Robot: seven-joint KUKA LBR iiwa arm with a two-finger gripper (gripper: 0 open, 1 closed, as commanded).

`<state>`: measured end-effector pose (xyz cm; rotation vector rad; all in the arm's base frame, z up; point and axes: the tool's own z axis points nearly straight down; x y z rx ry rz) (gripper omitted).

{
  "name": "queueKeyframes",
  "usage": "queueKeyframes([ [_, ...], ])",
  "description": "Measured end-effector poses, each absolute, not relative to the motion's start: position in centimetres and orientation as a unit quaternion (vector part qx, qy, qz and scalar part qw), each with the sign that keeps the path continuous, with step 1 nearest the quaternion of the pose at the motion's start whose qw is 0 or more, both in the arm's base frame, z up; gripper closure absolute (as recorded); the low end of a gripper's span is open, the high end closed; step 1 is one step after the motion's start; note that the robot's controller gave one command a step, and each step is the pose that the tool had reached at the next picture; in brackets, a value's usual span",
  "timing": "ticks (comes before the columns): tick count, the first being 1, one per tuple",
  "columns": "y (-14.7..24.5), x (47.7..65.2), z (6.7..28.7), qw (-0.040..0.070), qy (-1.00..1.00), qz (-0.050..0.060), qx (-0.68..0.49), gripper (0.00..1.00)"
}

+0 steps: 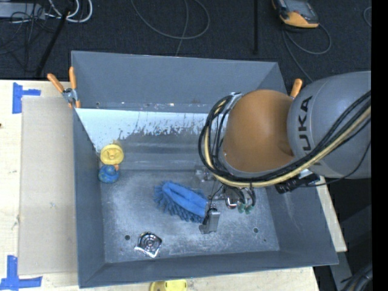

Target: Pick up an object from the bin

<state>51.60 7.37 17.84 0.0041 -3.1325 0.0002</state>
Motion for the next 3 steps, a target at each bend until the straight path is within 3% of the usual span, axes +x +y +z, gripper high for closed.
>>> queueKeyframes([
  [1, 7.3, 51.8, 18.3, 0.001, -1.000, 0.000, 0.000, 0.00],
  [2, 7.5, 52.7, 13.9, -0.004, -1.000, 0.000, 0.022, 0.00],
  [3, 7.1, 53.4, 7.1, -0.002, -1.000, -0.001, -0.016, 1.00],
])
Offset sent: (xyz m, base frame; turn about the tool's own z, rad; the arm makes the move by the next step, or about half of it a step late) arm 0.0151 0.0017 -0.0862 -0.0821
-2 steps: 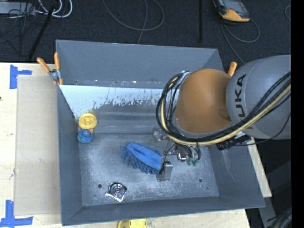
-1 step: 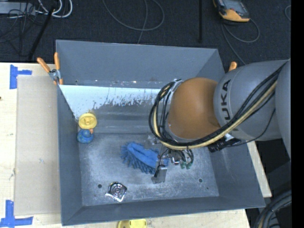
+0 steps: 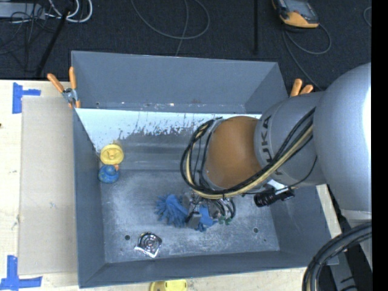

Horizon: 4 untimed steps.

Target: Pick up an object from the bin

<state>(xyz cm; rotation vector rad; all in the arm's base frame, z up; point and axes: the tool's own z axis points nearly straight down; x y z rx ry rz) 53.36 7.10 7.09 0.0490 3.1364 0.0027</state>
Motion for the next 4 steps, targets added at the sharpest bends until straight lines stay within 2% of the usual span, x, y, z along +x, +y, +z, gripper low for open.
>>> queueKeyframes([
  [1, 7.1, 53.4, 7.1, 0.002, 1.000, 0.001, 0.016, 1.00],
  [2, 7.1, 58.5, 14.3, 0.000, 1.000, 0.000, 0.012, 1.00],
  [3, 7.1, 58.5, 14.3, 0.000, 1.000, 0.000, 0.012, 1.00],
  [4, 7.6, 57.6, 24.2, 0.000, 1.000, 0.000, 0.017, 1.00],
])
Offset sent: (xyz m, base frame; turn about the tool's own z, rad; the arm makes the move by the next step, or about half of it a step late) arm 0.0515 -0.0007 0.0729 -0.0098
